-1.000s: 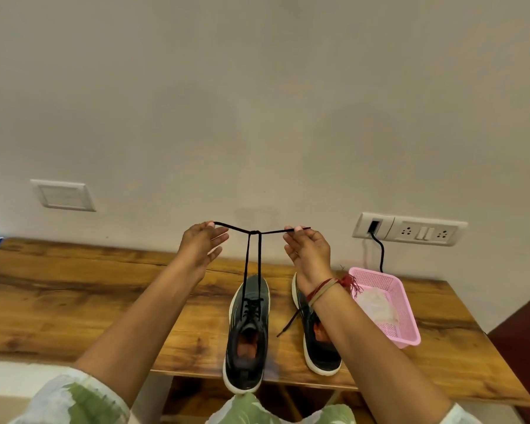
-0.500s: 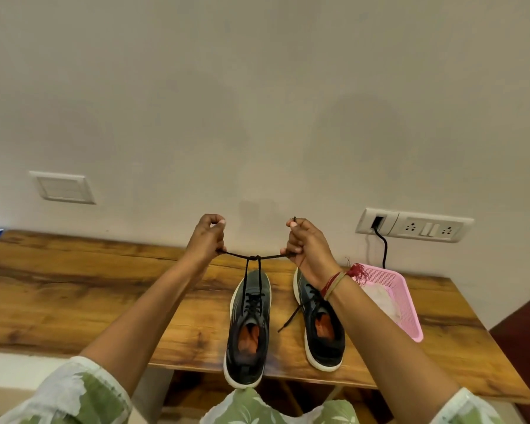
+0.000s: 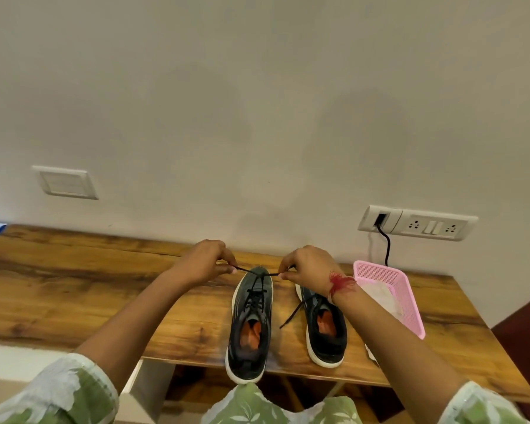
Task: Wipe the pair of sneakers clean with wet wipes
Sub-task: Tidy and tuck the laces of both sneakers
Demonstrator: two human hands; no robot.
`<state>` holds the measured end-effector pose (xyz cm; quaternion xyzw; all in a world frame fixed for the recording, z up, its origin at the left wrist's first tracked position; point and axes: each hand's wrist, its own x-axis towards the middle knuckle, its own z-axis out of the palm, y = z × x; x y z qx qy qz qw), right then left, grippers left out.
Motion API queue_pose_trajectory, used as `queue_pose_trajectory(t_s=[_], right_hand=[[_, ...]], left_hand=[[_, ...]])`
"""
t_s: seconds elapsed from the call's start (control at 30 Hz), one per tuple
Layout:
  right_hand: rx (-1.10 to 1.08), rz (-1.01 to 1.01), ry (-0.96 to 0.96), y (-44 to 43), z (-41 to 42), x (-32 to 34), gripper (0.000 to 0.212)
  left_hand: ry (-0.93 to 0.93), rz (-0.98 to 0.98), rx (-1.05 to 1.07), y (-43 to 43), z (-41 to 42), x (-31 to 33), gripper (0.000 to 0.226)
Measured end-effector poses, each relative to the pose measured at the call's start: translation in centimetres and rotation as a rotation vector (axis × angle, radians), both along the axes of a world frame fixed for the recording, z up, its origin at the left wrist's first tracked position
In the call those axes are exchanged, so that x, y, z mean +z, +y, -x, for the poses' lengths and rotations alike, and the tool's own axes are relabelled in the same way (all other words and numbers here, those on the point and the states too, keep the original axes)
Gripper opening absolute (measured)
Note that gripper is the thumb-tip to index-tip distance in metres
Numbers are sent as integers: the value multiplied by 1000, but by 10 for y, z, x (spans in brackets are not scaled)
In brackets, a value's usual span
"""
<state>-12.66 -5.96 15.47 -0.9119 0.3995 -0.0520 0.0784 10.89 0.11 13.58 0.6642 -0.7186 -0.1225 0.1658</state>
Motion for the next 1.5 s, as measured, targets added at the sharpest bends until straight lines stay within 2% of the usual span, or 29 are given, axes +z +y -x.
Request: queue_pose_trajectory(t_s=[0.13, 0.23, 0.3, 0.37, 0.43, 0.5, 0.57, 0.6, 0.67, 0.77, 0.93, 1.0, 1.1, 1.23, 1.37, 1.5], right_hand=[[-7, 41, 29, 0, 5, -13, 18], [-85, -2, -113, -4, 8, -26, 16], [-151, -133, -281, -5, 4, -36, 10], [-218, -383, -500, -1, -3, -44, 11], [-273, -671, -750, 5, -12, -52, 16], [-354, -869, -965, 10, -21, -60, 17], [-425, -1068, -1181, 12, -29, -68, 11], [-446, -1169, -1292, 13, -32, -71, 9], [-474, -1336, -1475, 13, -35, -75, 10], [-498, -1453, -1593, 12, -35, -77, 12], [-564, -1274, -1548, 0, -18, -86, 14], [-594, -1171, -1471, -5, -8, -93, 19], [-562, -1023, -1238, -9, 4, -103, 25], [-506, -829, -949, -10, 10, -112, 21], [-515, -673, -734, -13, 15, -126, 15], [-533, -583, -587, -12, 22, -135, 17]], left_hand=[[201, 10, 84, 2, -12, -14, 11], [440, -11, 150, 6, -20, -30, 5], [623, -17, 255, 7, -18, -42, 9], [963, -86, 363, 11, -8, -50, 16], [1475, -188, 391, 13, 6, -58, 13], [1874, -189, 426, 12, 19, -66, 10], [2091, -136, 478, 7, 31, -70, 18], [2144, -121, 492, 4, 37, -71, 24], [2143, -131, 479, -3, 45, -72, 35], [1925, -164, 476, -11, 46, -73, 32], [1424, -119, 480, -15, 12, -86, 29], [1286, -124, 518, -12, -7, -93, 29], [1145, -147, 579, -4, -24, -99, 27], [1121, -176, 697, 3, -39, -113, 25], [1066, -223, 744, 5, -44, -133, 25], [1065, -253, 779, 8, -45, -151, 32]])
